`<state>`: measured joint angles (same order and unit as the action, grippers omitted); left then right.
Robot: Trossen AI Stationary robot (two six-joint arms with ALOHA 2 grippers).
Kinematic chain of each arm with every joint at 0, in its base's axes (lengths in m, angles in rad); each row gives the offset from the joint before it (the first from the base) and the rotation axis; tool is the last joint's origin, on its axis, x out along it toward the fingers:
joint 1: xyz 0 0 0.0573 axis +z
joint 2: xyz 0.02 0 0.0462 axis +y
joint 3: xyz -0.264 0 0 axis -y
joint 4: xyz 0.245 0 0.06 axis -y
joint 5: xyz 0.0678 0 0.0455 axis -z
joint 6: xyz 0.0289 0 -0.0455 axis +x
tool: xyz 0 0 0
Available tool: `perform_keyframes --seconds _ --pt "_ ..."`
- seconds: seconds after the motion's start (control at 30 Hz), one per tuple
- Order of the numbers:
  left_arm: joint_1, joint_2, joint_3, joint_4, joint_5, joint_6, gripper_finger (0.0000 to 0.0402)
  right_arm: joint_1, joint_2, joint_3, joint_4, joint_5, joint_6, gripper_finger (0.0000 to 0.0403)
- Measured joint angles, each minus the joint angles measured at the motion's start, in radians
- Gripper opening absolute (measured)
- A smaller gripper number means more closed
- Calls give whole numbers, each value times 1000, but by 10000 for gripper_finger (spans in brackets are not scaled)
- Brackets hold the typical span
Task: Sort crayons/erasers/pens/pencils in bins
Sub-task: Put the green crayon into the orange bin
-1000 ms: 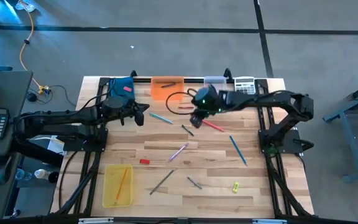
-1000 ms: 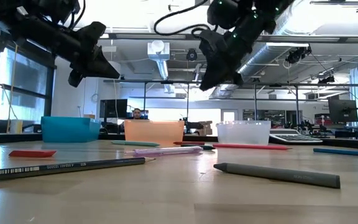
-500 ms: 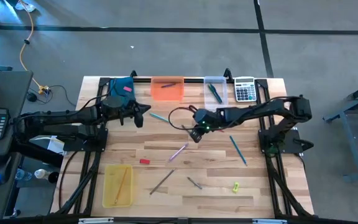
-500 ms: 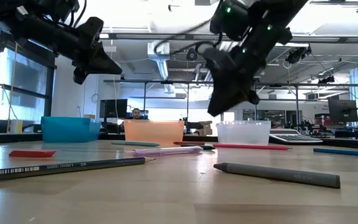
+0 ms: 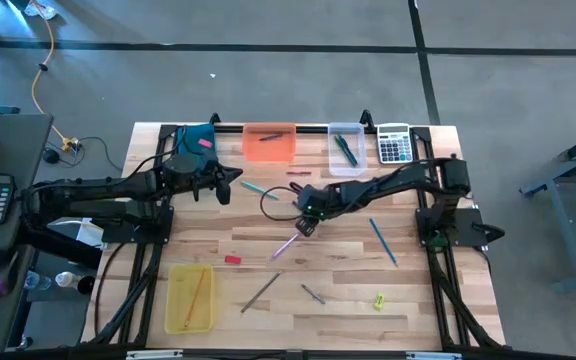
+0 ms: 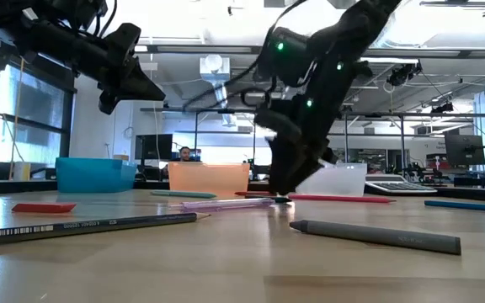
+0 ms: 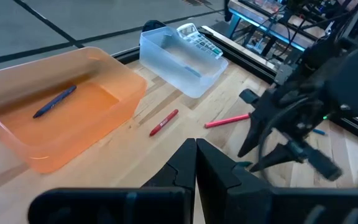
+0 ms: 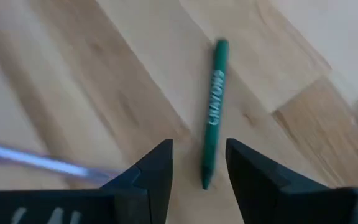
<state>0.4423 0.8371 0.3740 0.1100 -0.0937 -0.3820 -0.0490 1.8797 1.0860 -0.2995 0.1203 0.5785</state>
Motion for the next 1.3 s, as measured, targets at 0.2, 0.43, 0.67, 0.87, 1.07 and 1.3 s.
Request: perform_keyframes --seconds 0.2,0.43,0.67,0.87,1.07,1.3 --pt "0 0 0 0 3 -8 0 0 51 30 -11 29 -3 140" --pt "-1 0 0 -5 4 -8 0 -7 57 30 -18 30 -17 88" --pt "-1 0 0 -25 -5 38 0 -27 58 28 -20 -12 -108 33" --pt "-1 1 0 -69 -51 -30 0 -30 60 27 3 -24 -124 23" --pt "-26 1 0 -53 -50 -49 0 -31 60 26 33 -39 -70 22" --pt "-33 1 0 -44 -10 -80 0 -31 33 22 65 -114 27 21"
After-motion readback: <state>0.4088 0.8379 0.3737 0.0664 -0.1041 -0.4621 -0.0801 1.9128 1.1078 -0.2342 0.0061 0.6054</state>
